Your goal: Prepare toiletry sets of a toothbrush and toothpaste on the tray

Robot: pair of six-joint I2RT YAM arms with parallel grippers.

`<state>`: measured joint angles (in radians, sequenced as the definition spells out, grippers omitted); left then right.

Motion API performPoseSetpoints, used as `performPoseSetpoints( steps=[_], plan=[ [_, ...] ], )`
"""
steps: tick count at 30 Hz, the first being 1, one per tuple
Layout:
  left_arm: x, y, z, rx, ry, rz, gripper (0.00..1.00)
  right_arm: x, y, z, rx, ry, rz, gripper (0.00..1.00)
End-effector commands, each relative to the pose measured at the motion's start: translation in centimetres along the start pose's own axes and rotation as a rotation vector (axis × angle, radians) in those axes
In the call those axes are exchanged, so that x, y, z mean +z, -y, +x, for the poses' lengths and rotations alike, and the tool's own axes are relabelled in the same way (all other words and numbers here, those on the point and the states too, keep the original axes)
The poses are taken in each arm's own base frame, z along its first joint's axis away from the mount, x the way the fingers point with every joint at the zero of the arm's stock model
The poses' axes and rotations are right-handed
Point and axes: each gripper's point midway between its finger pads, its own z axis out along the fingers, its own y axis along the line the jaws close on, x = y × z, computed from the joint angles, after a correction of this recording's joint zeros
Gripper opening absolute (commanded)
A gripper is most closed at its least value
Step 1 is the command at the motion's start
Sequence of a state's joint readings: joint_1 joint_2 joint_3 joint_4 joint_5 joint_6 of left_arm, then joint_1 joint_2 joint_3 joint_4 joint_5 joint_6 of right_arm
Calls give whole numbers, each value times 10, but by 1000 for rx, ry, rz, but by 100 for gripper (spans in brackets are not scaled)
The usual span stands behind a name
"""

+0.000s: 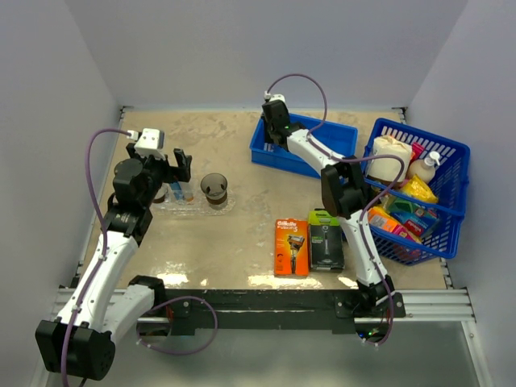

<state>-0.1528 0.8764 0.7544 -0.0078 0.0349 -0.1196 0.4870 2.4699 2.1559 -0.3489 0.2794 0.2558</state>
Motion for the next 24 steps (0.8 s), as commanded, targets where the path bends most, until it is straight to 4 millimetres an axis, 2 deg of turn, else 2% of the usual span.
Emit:
performPoseSetpoints(
  steps=[1, 5, 11, 18, 24],
  plan=[
    [2, 4, -9, 5, 41, 18, 97, 14, 11, -9, 43, 41, 29, 22],
    [2, 4, -10, 5, 44, 20, 98, 10, 10, -13, 53, 49, 14, 15],
    [3, 4, -9, 7, 41, 19, 98, -8, 8, -28, 67, 93, -10, 0],
    [2, 4, -10, 8, 43, 16, 98, -34, 11, -57, 58, 183, -28, 0],
    [1, 4, -11, 9, 47, 17, 98, -59, 11, -89, 27, 269, -47, 0]
  ],
)
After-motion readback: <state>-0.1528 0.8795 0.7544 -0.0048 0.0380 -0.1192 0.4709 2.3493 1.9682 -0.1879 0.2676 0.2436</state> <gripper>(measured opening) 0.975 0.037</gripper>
